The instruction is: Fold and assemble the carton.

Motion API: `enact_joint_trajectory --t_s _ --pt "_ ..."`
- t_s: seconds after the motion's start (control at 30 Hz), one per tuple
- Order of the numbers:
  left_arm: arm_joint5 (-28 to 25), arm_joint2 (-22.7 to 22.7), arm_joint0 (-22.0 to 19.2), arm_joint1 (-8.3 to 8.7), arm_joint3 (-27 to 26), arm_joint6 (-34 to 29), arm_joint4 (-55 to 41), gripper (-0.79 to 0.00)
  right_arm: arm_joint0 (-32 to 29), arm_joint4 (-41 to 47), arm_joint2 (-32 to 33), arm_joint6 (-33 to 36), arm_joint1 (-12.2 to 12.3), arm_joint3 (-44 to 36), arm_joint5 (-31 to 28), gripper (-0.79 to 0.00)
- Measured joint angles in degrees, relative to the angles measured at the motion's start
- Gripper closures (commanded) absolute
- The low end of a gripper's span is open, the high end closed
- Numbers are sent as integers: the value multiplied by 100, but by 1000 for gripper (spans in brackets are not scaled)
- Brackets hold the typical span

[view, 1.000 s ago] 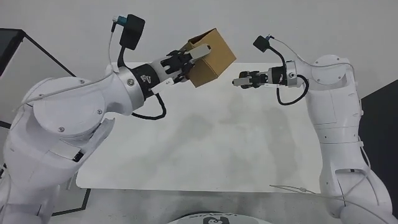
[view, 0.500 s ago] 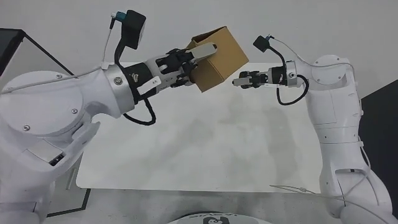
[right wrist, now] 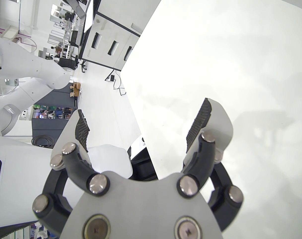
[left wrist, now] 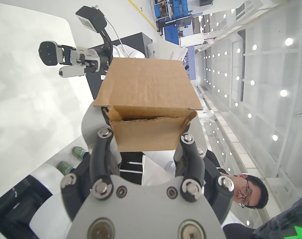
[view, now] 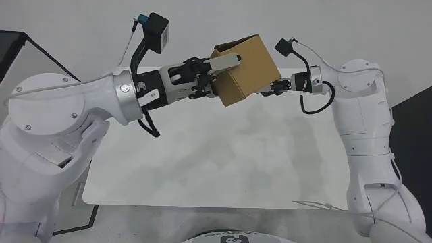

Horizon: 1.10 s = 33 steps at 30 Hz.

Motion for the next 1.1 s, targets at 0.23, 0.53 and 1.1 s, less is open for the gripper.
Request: enact_joint_trajectory --t_s 0.23,0.53,1.1 --pt "-596 -88 366 23 29 -13 221 0 0 0 0 0 0 0 0 -785" --pt "-2418 -640 1377 86 203 -836 136 0 0 0 0 0 0 0 0 -785" --pt "-3489 -874 1880 54 273 -843 43 0 0 0 0 0 0 0 0 -785"
